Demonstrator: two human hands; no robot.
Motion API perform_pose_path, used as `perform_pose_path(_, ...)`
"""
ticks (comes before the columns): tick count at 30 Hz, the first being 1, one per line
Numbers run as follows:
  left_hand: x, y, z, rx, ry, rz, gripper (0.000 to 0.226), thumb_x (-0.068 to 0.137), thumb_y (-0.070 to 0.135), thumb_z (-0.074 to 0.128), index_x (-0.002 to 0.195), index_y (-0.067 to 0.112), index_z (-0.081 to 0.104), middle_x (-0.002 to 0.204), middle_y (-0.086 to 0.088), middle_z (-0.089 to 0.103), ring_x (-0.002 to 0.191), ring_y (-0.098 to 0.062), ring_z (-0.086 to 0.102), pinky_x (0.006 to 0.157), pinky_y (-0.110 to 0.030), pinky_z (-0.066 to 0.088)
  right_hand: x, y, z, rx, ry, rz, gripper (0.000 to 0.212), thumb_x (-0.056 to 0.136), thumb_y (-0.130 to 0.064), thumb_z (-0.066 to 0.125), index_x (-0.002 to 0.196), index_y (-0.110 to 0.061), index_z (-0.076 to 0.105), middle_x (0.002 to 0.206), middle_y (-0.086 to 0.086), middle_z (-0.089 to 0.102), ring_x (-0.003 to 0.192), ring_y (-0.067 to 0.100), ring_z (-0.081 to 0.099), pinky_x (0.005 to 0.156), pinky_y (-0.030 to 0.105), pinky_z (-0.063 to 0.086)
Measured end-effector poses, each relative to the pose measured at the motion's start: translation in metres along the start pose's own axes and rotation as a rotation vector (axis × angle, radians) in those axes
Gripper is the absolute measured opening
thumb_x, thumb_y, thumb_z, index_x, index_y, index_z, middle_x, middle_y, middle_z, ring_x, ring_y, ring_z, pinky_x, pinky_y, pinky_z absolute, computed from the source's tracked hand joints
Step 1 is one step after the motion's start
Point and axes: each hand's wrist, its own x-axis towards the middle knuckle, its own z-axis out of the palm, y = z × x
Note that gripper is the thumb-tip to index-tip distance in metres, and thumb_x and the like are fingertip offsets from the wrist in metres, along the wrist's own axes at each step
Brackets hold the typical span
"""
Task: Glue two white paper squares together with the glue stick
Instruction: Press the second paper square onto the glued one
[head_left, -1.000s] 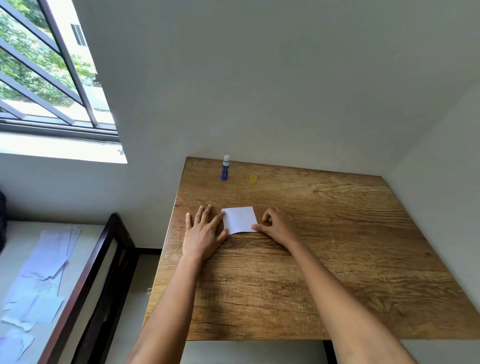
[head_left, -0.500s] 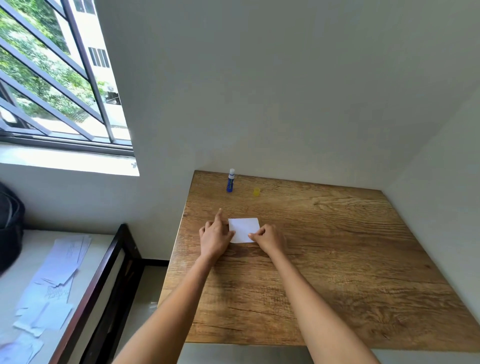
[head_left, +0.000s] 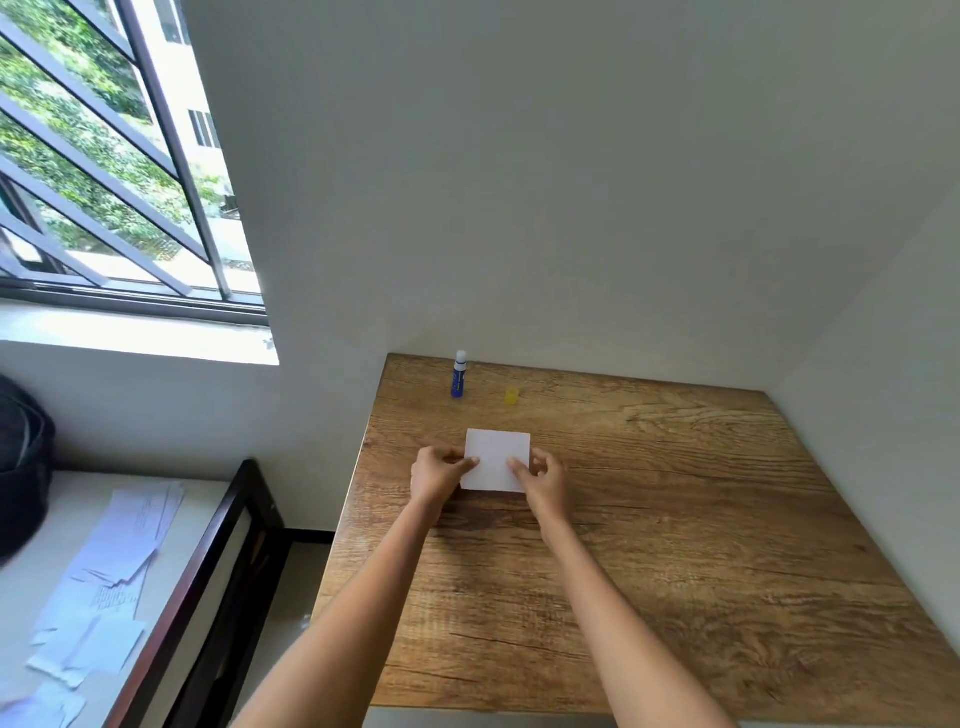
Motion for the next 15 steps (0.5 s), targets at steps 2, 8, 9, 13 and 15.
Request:
perform_pose_path(2, 0.000, 0.000, 0.001, -0.072, 0.031, -0.019, 0.016, 0.079, 0.026, 0.073, 0.088, 0.013, 0.074, 0.095, -0.007, 0.073, 0.082, -0.017, 0.065, 0.074, -0.032, 0.053, 0.001, -0.002, -0.004, 0.117, -0.052, 0.001, 0.024, 0.083, -0.033, 0.067, 0.091, -0.011, 0.067, 0.093, 0.007, 0.069, 0.082, 0.021, 0.063, 0.070, 0.035, 0.049)
perform_pose_path(8, 0.000, 0.010, 0.015, -0.123, 0.181, -0.025, 0.019, 0.080, 0.036, 0.071, 0.084, 0.018, 0.071, 0.089, -0.002, 0.072, 0.084, -0.018, 0.066, 0.078, -0.039, 0.057, -0.002, -0.018, -0.001, 0.508, 0.076, 0.109, 0.037, 0.086, -0.043, 0.061, 0.064, -0.014, 0.053, 0.060, -0.001, 0.054, 0.054, 0.013, 0.047, 0.044, 0.021, 0.034)
perform_pose_path(9, 0.000, 0.015, 0.018, -0.136, 0.212, -0.024, 0.017, 0.080, 0.036, 0.070, 0.082, 0.019, 0.070, 0.088, -0.002, 0.071, 0.082, -0.018, 0.066, 0.076, -0.038, 0.056, -0.004, -0.022, 0.001, 0.590, 0.065, 0.124, 0.032, 0.085, -0.043, 0.062, 0.072, -0.014, 0.057, 0.065, -0.001, 0.059, 0.056, 0.012, 0.052, 0.043, 0.018, 0.039)
perform_pose_path(13, 0.000, 0.028, 0.027, -0.255, 0.295, -0.037, 0.013, 0.081, 0.032, 0.070, 0.076, 0.021, 0.066, 0.080, 0.000, 0.068, 0.075, -0.015, 0.063, 0.068, -0.029, 0.049, -0.015, -0.032, 0.013, 0.731, -0.118, 0.109, 0.034, 0.078, -0.034, 0.072, 0.102, -0.011, 0.065, 0.083, 0.000, 0.068, 0.067, 0.008, 0.060, 0.053, 0.016, 0.047)
perform_pose_path(15, 0.001, 0.032, 0.032, -0.283, 0.294, -0.039, 0.013, 0.082, 0.031, 0.070, 0.077, 0.019, 0.068, 0.079, 0.001, 0.068, 0.074, -0.013, 0.062, 0.065, -0.027, 0.046, -0.014, -0.036, 0.017, 0.753, -0.150, 0.128, 0.027, 0.077, -0.022, 0.074, 0.099, -0.010, 0.066, 0.086, 0.002, 0.068, 0.070, 0.009, 0.060, 0.056, 0.018, 0.047)
